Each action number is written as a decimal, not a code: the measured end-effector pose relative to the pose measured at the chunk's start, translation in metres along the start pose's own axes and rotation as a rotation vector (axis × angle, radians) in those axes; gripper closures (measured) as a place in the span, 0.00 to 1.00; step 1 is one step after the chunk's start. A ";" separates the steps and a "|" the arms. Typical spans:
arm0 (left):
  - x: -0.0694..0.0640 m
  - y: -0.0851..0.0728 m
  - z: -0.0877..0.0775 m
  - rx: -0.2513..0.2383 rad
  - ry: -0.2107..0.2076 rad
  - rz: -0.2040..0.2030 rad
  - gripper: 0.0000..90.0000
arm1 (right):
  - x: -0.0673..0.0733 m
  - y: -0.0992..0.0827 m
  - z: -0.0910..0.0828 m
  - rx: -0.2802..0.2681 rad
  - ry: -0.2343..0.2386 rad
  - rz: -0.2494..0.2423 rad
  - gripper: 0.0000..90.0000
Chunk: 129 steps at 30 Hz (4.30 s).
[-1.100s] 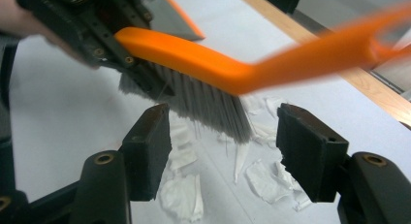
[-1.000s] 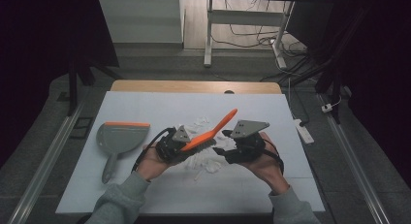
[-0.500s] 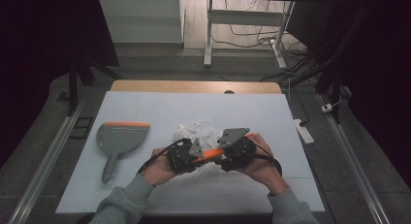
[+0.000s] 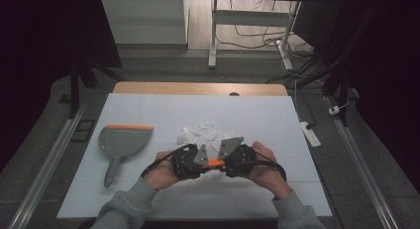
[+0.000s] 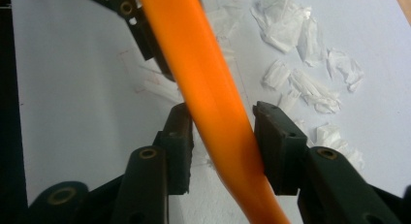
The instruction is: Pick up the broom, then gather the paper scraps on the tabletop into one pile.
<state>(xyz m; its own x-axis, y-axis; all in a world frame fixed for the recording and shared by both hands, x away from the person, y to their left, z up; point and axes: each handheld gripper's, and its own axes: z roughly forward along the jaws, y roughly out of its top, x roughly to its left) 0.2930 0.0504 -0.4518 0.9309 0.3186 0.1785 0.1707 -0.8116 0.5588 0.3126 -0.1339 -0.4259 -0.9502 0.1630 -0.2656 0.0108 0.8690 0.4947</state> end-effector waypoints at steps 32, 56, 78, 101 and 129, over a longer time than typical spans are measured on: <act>0.021 -0.107 -0.071 -0.197 0.261 -0.463 0.36 | -0.035 -0.025 -0.019 -0.160 -0.111 0.266 0.74; 0.016 -0.160 -0.072 -0.203 0.279 -0.604 0.32 | -0.061 -0.043 -0.023 -0.176 -0.210 0.382 0.74; 0.015 -0.182 -0.072 -0.222 0.285 -0.623 0.31 | -0.176 -0.017 0.047 0.176 -0.336 0.512 0.74; 0.016 -0.184 -0.067 -0.215 0.279 -0.622 0.31 | -0.154 0.010 0.090 0.370 -0.205 0.317 0.74; 0.016 -0.184 -0.065 -0.217 0.268 -0.615 0.31 | -0.170 0.033 0.105 0.267 -0.274 0.338 0.74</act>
<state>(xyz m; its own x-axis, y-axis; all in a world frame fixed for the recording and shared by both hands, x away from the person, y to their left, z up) 0.2556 0.2362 -0.4991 0.5698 0.8206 -0.0435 0.5462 -0.3386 0.7662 0.5076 -0.0835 -0.4512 -0.7637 0.5412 -0.3518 0.4167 0.8296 0.3717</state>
